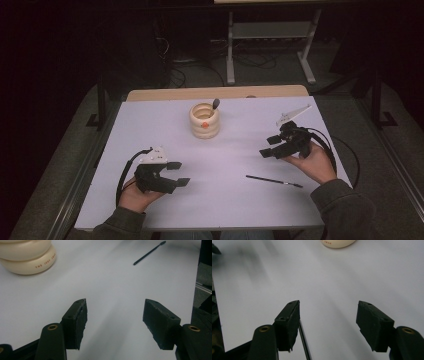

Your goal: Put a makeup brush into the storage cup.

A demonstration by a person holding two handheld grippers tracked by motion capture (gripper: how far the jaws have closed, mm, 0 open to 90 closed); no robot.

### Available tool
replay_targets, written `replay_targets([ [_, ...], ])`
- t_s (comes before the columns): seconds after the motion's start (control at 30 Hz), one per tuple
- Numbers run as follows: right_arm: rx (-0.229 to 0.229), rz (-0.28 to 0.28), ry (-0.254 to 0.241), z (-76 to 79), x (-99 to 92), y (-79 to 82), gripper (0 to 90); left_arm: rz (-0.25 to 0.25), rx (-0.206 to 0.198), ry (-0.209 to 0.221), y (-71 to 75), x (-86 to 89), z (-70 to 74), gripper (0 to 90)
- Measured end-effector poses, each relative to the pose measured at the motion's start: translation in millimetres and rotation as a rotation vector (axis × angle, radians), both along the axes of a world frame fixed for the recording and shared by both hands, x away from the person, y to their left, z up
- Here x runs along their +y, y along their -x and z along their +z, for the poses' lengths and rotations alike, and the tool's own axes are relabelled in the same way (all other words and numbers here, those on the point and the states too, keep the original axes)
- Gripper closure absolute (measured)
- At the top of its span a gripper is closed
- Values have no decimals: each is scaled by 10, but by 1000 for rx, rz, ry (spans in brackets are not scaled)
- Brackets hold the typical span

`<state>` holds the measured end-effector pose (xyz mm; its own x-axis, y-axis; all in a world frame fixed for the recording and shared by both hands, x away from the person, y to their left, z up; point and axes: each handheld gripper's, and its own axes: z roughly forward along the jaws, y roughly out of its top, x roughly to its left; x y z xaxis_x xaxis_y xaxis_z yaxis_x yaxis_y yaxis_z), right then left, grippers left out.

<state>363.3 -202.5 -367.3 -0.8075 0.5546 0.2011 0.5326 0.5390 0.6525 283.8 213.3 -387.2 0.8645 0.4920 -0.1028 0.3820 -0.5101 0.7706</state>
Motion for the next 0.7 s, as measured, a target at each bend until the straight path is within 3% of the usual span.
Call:
replay_targets([
  [0.33,6,28,13,-11,-115,120,391,-3,4,0,-5,-5,6,353],
  [0.43,-4,40,45,-29,-127,157,406,-4,3,0,1,-7,3,353],
  [0.7,0,54,65,-124,-186,255,464,-8,3,2,3,-25,0,352],
])
